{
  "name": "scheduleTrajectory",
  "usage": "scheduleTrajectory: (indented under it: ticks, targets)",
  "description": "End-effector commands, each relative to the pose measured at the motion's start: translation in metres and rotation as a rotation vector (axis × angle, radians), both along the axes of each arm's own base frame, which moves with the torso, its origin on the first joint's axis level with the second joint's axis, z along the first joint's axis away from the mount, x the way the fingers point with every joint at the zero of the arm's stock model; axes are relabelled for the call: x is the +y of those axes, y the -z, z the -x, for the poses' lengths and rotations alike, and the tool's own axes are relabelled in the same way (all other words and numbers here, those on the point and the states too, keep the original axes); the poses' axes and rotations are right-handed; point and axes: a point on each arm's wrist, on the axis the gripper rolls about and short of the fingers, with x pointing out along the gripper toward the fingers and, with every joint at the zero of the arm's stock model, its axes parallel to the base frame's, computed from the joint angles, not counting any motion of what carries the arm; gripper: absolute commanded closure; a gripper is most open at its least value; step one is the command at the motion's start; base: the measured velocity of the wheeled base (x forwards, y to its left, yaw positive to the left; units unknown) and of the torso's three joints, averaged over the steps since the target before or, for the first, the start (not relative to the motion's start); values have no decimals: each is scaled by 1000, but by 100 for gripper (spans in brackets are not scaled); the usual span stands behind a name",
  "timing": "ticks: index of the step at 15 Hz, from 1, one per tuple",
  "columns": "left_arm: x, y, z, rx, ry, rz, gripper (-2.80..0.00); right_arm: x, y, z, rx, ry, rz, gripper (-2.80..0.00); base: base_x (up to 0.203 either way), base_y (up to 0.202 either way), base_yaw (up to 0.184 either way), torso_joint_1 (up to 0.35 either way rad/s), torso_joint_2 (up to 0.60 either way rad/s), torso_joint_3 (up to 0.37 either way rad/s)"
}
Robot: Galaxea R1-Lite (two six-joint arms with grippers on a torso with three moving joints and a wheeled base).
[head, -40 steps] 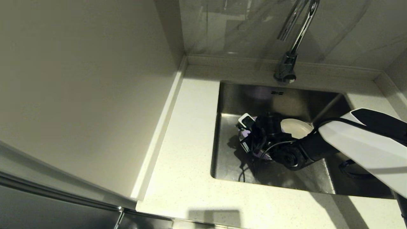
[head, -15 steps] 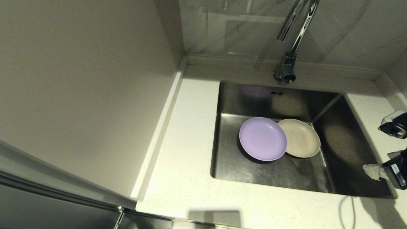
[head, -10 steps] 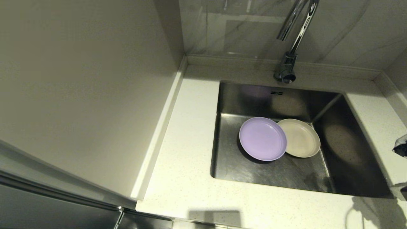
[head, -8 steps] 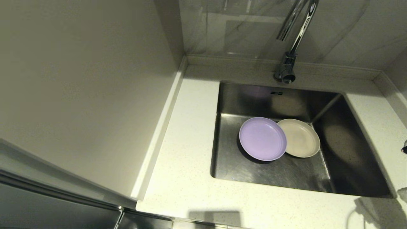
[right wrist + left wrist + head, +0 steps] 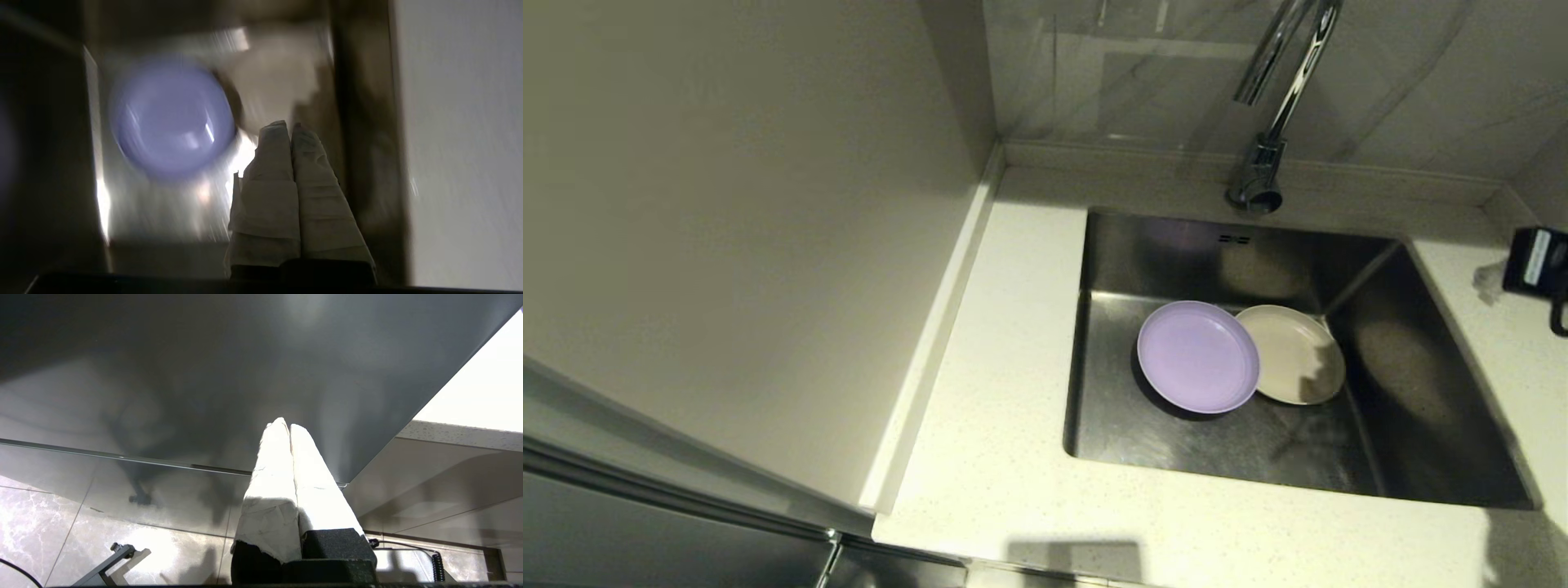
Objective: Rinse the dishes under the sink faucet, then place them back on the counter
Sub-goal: Turn on the faucet
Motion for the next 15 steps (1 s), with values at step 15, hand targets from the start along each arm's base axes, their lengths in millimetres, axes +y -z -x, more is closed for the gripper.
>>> scheduleTrajectory:
  ticks: [15]
  targets:
    - [0, 0, 0, -2, -1, 1, 0, -12, -22, -154, -473, -724, -431, 0, 0, 0, 0, 0, 0, 0]
